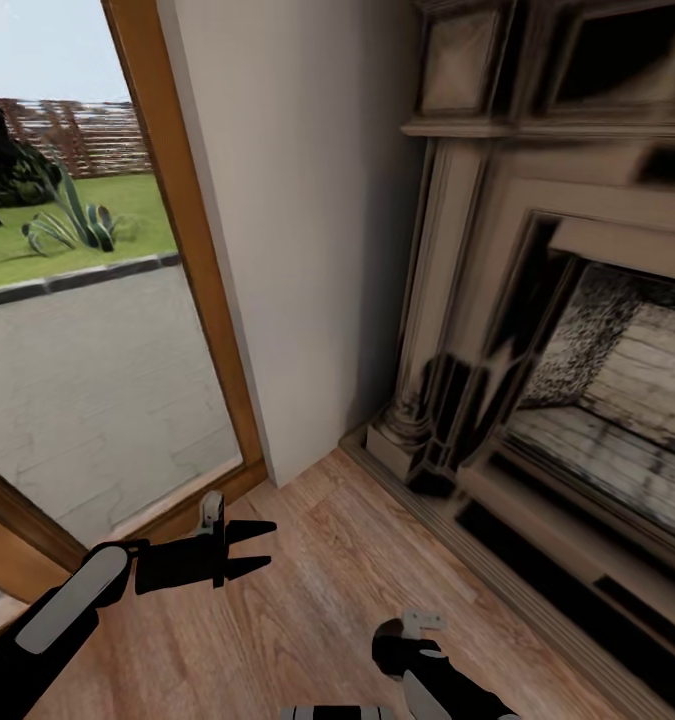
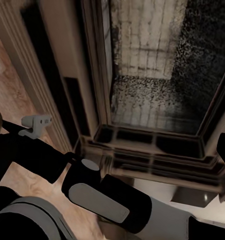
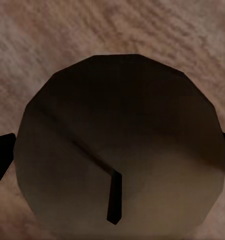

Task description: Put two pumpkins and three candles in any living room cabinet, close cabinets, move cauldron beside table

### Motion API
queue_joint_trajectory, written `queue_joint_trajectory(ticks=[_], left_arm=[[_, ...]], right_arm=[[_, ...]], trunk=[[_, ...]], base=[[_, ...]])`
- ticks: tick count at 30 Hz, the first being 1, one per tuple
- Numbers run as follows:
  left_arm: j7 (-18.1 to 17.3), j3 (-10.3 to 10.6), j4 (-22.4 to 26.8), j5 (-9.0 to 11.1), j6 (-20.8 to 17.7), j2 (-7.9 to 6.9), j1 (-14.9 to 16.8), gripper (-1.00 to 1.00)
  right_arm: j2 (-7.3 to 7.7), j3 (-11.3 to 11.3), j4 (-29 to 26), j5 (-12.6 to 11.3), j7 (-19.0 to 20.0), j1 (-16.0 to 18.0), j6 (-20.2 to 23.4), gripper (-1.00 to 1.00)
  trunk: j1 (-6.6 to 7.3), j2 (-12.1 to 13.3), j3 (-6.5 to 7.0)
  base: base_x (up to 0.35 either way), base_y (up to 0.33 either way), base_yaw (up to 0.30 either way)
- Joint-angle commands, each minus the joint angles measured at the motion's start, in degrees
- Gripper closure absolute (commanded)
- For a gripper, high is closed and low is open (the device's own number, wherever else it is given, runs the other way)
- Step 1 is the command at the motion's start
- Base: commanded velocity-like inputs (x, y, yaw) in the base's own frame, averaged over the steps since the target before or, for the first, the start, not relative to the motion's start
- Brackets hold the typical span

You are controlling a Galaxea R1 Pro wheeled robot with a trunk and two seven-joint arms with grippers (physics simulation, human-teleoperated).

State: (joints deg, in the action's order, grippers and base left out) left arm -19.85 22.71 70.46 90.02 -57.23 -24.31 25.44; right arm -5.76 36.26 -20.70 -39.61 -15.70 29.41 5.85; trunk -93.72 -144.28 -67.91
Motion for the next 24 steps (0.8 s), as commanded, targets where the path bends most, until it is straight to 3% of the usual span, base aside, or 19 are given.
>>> queue_joint_trajectory(ticks=[1,17,24], left_arm=[[-0.5,0.1,0.0,-0.4,0.0,-0.09,0.0,-1.0],[-0.5,0.1,-0.1,-0.4,0.1,-0.12,0.0,-1.0],[-0.5,0.1,-0.1,-0.4,0.0,-0.13,0.0,-1.0]], right_arm=[[0.05,0.5,-0.1,-0.4,-0.5,0.0,0.2,1.0],[0.05,0.5,-0.6,-0.3,-0.4,0.0,0.2,1.0],[0.05,0.5,-0.6,-0.3,-0.4,0.1,0.3,1.0]], trunk=[[0.03,0.0,0.18],[0.45,0.2,3.73],[0.63,0.3,5.5]], base=[[0.0,0.0,0.0],[-0.003,0.0,0.0],[-0.17,0.0,-0.114]])
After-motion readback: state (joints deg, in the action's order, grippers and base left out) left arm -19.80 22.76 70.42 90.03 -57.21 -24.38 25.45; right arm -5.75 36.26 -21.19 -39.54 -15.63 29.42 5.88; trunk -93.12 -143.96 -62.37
